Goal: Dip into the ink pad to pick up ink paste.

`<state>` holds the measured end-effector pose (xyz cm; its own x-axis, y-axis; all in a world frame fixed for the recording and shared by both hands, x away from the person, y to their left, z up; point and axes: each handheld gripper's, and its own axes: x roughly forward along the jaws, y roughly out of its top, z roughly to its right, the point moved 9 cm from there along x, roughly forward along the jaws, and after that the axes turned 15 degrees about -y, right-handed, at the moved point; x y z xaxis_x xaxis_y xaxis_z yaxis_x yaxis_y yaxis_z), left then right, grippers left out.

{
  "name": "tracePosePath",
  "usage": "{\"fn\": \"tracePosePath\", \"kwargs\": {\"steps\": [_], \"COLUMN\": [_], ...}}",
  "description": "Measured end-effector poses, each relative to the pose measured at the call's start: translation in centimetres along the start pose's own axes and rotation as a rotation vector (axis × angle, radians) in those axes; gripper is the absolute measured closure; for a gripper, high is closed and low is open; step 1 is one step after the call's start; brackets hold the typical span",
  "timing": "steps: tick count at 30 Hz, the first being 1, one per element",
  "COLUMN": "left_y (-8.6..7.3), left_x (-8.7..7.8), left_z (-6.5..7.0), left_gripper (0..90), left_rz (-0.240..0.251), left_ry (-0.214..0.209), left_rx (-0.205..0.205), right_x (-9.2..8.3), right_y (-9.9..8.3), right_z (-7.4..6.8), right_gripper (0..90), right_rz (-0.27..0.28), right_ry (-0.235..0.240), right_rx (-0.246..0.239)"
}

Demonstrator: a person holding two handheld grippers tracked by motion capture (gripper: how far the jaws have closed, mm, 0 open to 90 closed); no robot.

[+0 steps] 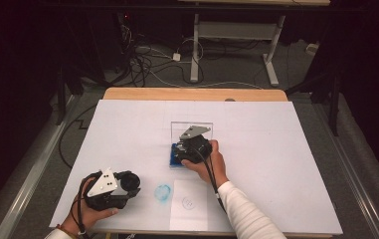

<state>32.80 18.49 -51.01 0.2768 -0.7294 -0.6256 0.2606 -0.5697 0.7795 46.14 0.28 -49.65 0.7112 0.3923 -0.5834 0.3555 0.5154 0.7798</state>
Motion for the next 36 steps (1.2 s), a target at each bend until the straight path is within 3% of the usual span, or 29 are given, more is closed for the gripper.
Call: {"fn": "tracePosePath", "kwargs": {"steps": [17, 24, 29, 32, 36], "left_y": [0.0, 0.1, 0.1, 0.1, 0.0], "left_x": [0.1, 0.1, 0.0, -0.1, -0.1], "left_z": [0.0, 0.3, 0.1, 0.0, -0.1], "left_gripper": [36.2, 36.2, 36.2, 36.2, 36.2], "left_rz": [-0.003, -0.002, -0.001, 0.002, 0.001], "left_ry": [-0.001, -0.004, 0.000, 0.002, 0.003], "left_rx": [0.002, 0.013, 0.010, 0.007, 0.005], "right_x": [0.1, -0.1, -0.1, -0.5, -1.8], "right_y": [-0.1, -0.2, -0.1, 0.1, 0.4], "right_z": [0.0, -0.3, 0.0, 0.7, 2.7], "right_gripper": [57.0, 56.9, 56.9, 57.0, 56.9], "right_rz": [0.010, 0.006, -0.013, -0.014, 0.008], "right_ry": [-0.001, -0.029, -0.011, -0.039, -0.052], "right_rx": [0.017, -0.010, -0.012, -0.021, 0.021]}}
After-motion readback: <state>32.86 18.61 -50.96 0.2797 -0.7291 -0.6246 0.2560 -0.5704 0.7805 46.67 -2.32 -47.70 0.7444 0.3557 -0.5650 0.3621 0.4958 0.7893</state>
